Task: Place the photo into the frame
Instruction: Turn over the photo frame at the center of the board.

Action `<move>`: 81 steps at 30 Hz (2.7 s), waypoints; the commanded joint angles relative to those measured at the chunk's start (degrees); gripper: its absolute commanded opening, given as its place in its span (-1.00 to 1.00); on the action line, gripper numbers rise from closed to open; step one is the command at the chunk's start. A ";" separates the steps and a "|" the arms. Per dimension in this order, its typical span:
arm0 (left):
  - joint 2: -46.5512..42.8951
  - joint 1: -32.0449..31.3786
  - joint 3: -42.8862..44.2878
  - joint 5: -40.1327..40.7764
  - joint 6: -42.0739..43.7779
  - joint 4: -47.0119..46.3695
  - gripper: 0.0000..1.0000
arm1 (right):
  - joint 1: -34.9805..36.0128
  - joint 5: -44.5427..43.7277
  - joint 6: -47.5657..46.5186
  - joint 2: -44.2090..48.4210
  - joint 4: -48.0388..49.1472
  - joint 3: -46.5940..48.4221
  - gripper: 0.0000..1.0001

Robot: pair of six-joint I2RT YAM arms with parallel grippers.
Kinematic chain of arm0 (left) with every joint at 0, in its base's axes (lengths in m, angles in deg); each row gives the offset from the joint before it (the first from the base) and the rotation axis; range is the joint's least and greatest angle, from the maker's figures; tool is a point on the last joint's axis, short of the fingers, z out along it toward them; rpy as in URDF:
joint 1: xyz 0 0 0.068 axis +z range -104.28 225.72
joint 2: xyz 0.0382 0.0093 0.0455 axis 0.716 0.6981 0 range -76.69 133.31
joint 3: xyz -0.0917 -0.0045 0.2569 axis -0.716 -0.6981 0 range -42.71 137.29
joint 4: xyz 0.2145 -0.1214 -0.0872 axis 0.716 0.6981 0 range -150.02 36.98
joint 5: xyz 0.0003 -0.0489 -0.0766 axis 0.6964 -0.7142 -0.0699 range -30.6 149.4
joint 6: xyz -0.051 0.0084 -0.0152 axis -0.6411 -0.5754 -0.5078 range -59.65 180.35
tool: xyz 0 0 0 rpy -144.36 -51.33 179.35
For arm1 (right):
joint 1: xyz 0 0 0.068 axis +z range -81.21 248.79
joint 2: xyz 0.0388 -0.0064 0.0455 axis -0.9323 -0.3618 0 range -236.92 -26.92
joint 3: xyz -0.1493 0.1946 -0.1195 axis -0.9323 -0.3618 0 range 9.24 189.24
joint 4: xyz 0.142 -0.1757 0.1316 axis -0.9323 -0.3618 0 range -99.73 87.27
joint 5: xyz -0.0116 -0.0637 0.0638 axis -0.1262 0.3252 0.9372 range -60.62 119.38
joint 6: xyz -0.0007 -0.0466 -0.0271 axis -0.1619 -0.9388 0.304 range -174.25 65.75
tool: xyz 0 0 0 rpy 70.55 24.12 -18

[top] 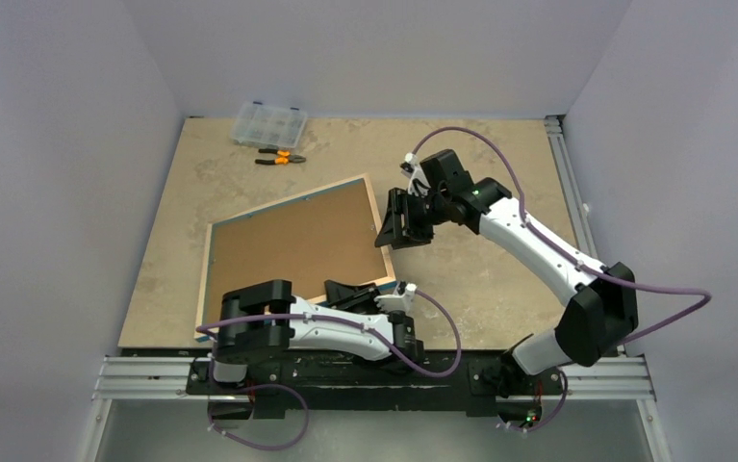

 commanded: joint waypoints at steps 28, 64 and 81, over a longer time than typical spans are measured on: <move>-48.05 0.69 -11.24 -30.40 26.90 -33.86 -1.00 | -5.79 25.74 -57.81 39.66 48.92 -22.49 0.42; -59.79 0.72 -12.63 -39.73 25.47 -35.19 -1.00 | 19.64 19.04 -102.57 11.82 57.03 -18.62 0.20; -61.91 0.74 -6.85 -33.12 23.82 -33.25 0.08 | 20.62 19.23 -97.06 14.07 47.41 -16.07 -1.00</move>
